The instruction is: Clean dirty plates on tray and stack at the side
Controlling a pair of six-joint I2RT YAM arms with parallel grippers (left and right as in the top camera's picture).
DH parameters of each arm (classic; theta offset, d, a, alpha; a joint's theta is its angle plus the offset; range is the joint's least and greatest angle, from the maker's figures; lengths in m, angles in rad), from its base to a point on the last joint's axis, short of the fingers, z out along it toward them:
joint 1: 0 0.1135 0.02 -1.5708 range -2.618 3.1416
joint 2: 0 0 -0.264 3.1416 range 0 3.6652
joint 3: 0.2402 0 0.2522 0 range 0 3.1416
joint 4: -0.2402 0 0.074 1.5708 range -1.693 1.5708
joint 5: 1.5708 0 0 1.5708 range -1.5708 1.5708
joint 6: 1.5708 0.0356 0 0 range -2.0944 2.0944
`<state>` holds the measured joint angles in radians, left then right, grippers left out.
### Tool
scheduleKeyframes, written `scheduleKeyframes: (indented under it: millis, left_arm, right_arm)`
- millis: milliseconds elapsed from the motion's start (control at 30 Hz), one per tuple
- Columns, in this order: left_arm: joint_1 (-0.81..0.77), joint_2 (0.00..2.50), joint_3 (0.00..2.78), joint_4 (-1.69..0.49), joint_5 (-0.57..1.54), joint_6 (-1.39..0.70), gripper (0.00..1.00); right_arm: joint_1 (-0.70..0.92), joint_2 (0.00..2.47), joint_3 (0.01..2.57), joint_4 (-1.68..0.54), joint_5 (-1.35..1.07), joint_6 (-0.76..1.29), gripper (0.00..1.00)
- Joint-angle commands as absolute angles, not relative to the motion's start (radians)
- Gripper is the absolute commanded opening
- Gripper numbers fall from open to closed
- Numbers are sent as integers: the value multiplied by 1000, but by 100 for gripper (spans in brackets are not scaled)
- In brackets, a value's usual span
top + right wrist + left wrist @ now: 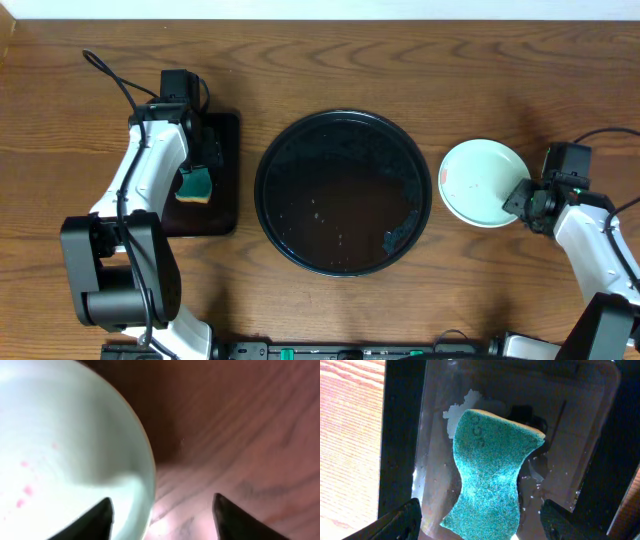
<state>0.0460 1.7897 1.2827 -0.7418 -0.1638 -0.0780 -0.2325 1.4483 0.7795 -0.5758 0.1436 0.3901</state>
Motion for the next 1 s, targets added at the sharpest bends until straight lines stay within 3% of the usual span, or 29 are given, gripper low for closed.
scheduleKeyframes:
  millis: [0,167,233,667,967]
  left_arm:
    - [50,1797,1274,-742,-173,-80,77]
    - [50,1797,1274,-742,-173,-79,77]
    - [50,1797,1274,-742,-173,-79,77]
    - [50,1797,1274,-742,-173,-79,77]
    - [50,1797,1274,-742,-173,-79,77]
  right_arm:
    - [-241,1414,846,-641,129,392,69]
    - [-241,1332,1010,-839,128,316,84]
    - [-241,1290,1085,-921,128,281,99]
    - [-241,956,1302,-1095,-242,114,99]
    - [-241,744,1301,-1176,-280,99,99]
